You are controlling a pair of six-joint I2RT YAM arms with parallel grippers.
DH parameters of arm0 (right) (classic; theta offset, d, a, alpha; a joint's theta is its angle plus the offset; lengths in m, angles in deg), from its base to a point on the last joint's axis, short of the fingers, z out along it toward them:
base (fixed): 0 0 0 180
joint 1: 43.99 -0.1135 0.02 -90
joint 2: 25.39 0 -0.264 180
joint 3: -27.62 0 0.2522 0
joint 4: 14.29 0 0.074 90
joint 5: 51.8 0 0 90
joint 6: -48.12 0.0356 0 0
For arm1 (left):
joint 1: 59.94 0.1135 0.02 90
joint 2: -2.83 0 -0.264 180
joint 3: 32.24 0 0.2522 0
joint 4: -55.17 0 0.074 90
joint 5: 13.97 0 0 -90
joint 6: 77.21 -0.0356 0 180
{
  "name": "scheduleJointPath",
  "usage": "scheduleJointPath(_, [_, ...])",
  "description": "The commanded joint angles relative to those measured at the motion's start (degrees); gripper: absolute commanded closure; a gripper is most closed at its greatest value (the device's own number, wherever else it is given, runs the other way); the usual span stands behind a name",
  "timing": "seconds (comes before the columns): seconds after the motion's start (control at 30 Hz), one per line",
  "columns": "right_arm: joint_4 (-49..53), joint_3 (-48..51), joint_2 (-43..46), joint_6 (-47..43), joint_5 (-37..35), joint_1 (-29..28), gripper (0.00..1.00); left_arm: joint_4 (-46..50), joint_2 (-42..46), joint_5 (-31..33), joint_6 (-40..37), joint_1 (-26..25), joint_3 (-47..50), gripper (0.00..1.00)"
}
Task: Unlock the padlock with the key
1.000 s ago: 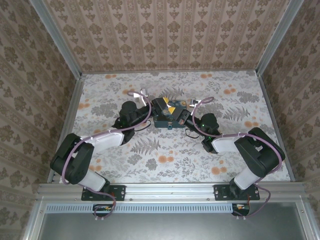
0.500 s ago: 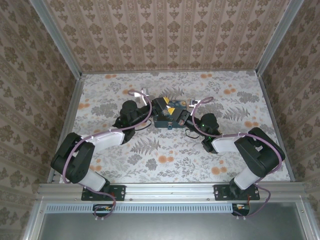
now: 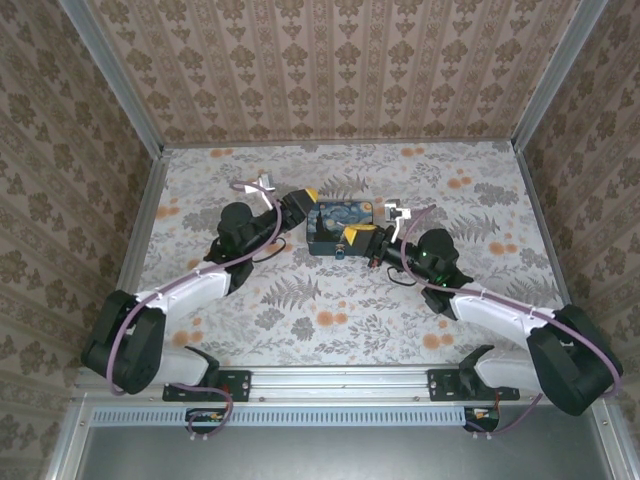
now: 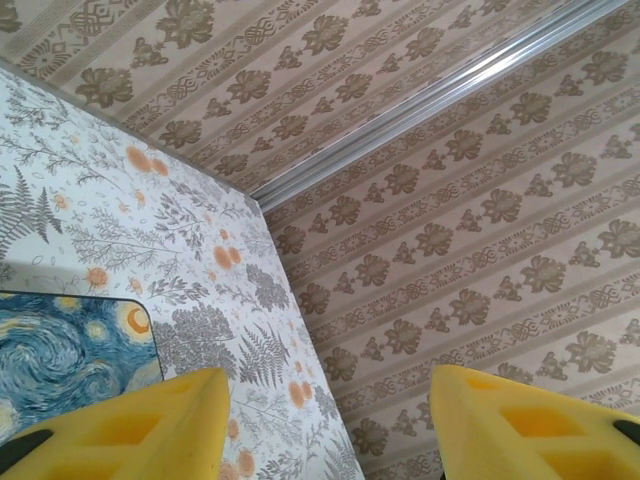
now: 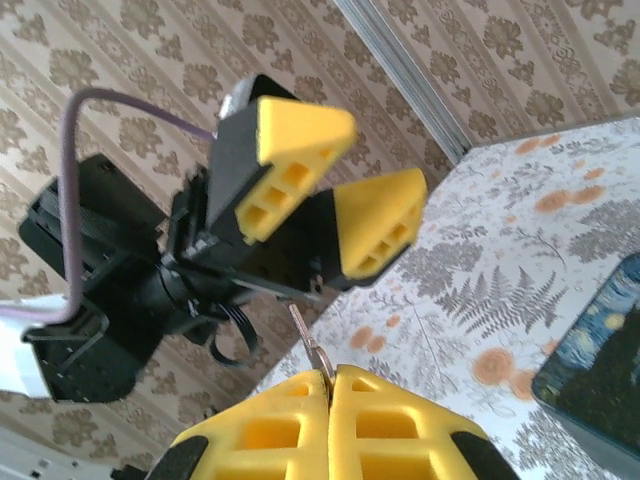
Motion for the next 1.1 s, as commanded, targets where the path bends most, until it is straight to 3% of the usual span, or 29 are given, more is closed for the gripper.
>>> scheduleJointPath(0.0, [5.32,1.54,1.68,-4.43,1.01,-0.02,1.0,1.78,1.06,-1.14,-0.54,0.37,0.94,0.43])
scheduleJointPath(0.6, [4.66,1.91,-1.44,2.09,-3.09,0.15,1.0,-0.14,-4.59,-1.85,-1.9,-2.47,3.82,0.44])
scheduleJointPath(0.83, [4.07,2.37,-5.77,10.83,-8.09,2.62,1.0,-3.79,-9.29,-1.29,-1.42,-4.1,5.91,0.44])
scheduleJointPath(1.07, [4.59,-1.84,-12.08,18.05,-9.1,6.41,1.0,3.67,-13.96,-1.86,-12.38,-7.34,5.08,0.46])
